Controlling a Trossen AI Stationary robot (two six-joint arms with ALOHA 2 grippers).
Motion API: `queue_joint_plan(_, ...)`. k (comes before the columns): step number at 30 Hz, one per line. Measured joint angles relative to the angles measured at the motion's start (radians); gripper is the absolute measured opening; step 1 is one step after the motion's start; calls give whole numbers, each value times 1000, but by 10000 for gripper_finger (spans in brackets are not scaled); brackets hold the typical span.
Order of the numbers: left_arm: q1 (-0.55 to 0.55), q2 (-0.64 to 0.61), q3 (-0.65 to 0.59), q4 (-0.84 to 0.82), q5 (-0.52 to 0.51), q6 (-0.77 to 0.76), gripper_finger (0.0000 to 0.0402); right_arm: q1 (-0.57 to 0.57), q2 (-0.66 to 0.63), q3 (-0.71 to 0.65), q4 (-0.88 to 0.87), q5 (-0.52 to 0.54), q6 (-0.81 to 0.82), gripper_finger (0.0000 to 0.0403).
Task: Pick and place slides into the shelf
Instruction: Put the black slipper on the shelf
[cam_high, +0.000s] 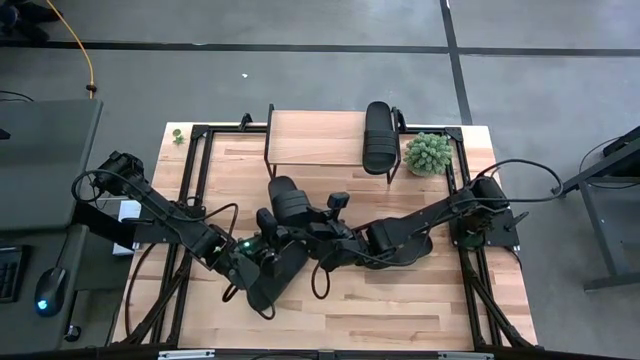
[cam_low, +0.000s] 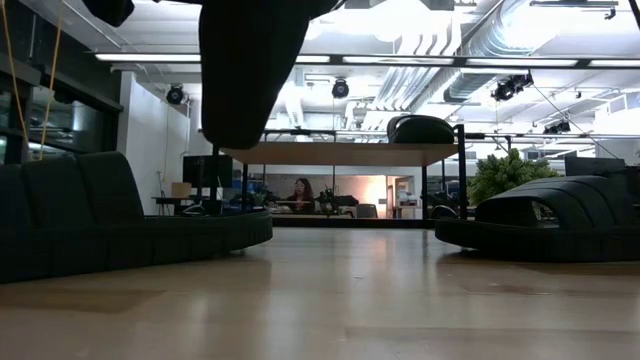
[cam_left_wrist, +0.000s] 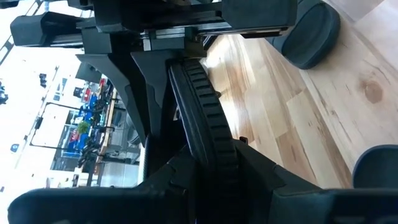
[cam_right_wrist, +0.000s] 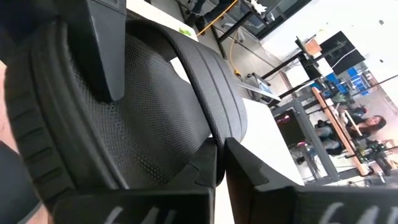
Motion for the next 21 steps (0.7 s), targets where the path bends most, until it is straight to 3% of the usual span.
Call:
queue_joint_plan(7,0,0,0,-4,-4,-3,80,0,0,0,-1,5,0,1)
queue_joint_plan(21,-2,0,0,0,-46,-26,202,2,-7,0,-26,52,-3,0)
